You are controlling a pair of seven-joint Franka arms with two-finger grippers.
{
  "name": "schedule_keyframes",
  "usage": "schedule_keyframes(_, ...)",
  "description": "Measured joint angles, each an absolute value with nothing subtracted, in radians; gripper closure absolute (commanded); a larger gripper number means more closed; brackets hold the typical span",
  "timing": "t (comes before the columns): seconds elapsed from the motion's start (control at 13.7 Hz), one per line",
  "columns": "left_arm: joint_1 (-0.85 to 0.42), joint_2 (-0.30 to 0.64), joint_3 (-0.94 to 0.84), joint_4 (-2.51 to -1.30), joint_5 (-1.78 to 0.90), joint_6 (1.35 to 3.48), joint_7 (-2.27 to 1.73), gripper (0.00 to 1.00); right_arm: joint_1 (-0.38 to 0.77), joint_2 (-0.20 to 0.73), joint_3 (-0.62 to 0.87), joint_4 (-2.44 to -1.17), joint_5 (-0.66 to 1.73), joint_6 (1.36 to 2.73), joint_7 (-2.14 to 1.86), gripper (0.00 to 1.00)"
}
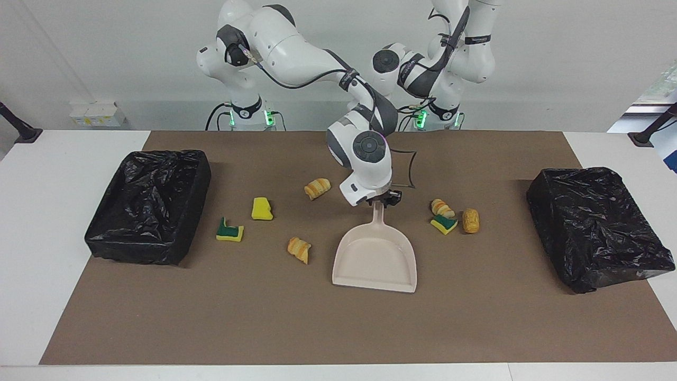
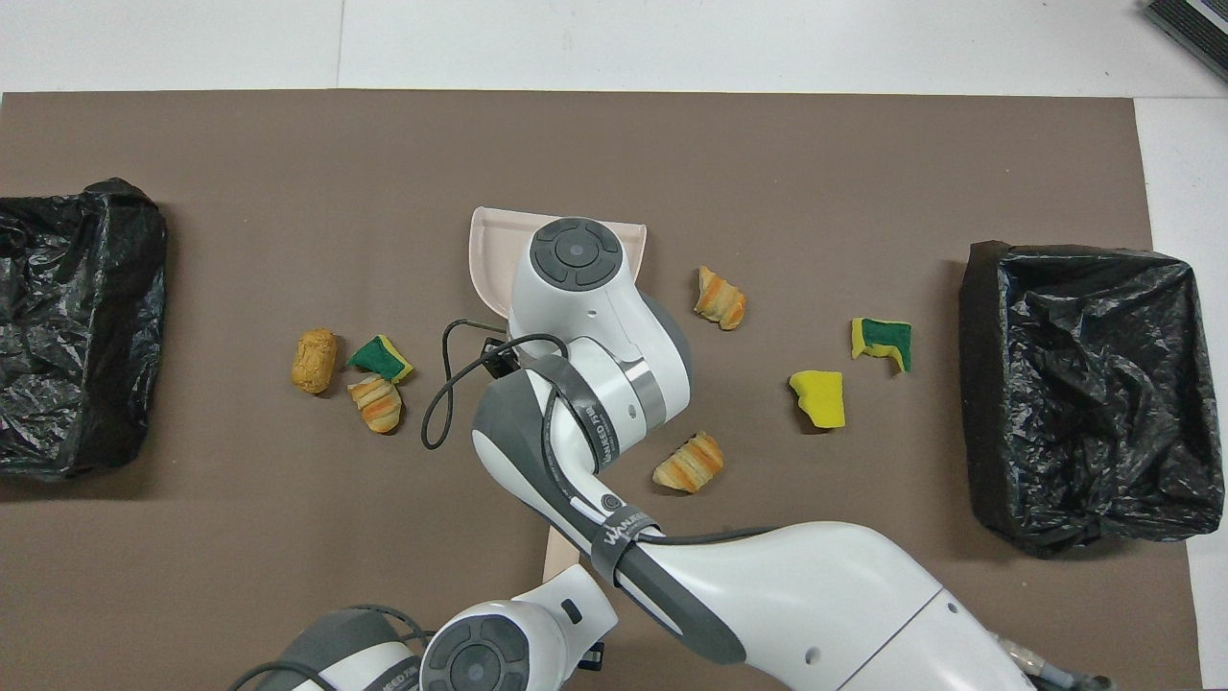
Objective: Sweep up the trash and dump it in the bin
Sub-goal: 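Reach the right gripper to the dustpan handle and grasp it, then grasp the wooden brush with the left gripper and lift it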
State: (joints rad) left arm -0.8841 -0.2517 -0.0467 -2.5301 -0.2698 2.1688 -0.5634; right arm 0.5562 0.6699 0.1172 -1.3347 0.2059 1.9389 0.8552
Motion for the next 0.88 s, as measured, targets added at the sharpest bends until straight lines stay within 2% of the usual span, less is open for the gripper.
schedule_keyframes(0.07,-0.877,-0.273,-0.040,-2.530,-0.270,2.135,-0.563,1.00,0.555,0.670,0.116,-1.334,0.206,1.939,0.854,0.51)
schedule_keyframes(0.37,-0.784,-0.351,-0.028,-2.529,-0.268,2.006,-0.515,1.00,0.554,0.670,0.105,-1.332,0.206,1.941,0.847,0.51)
schedule_keyframes(0.66,-0.558,-0.425,-0.022,-2.502,-0.262,1.839,-0.304,1.00,0.545,0.670,0.103,-1.326,0.206,1.941,0.845,0.52)
schedule_keyframes(0.88,-0.389,-0.448,-0.018,-2.483,-0.235,1.766,-0.132,1.00,0.544,0.670,0.103,-1.322,0.206,1.941,0.842,0.52)
